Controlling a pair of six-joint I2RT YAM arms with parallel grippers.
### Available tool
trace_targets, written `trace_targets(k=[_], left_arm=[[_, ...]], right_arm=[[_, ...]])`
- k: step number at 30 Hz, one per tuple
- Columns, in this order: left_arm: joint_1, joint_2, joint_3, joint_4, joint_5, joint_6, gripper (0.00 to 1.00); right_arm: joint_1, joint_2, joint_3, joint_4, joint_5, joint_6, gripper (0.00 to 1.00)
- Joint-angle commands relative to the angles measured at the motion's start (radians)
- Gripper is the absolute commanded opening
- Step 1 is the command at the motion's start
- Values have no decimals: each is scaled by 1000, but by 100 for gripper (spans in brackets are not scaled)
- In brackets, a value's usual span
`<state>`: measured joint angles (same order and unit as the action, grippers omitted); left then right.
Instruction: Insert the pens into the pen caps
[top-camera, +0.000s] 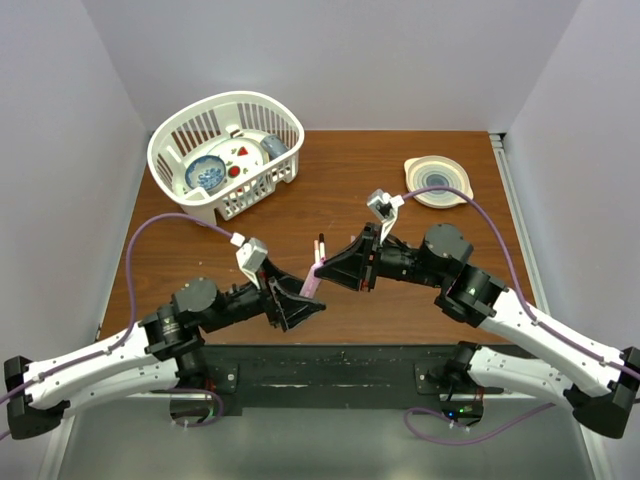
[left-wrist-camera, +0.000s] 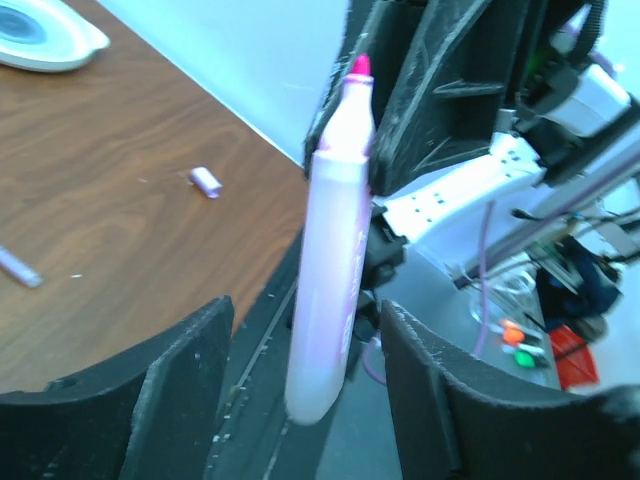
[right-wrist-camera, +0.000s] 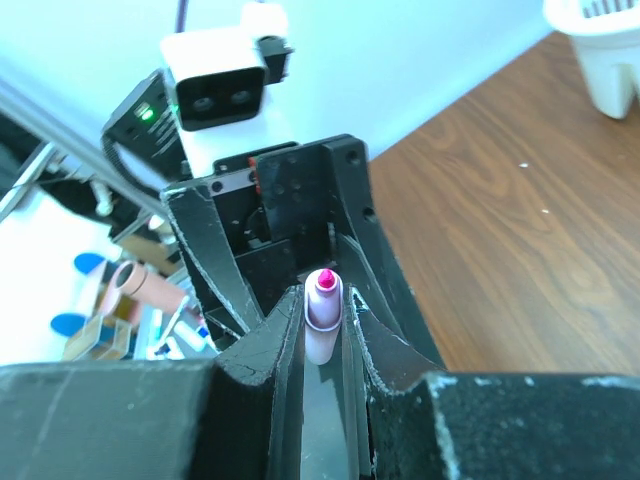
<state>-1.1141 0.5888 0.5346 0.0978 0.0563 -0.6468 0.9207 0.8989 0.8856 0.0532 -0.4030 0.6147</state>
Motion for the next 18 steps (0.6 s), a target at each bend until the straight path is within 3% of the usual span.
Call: trace_targets(k=[1,9,18], left_arm=[[-4,35,68,74,122,-20,60],[-4,42,61,149,186,-59,46],[-4,40,88,22,154,-16,47]], right_arm=[[-2,-11,27,45,-69,-19,0],[-2,-35,7,4,-83,-61,0],[-2,-71,50,-176,-53,-173,0]])
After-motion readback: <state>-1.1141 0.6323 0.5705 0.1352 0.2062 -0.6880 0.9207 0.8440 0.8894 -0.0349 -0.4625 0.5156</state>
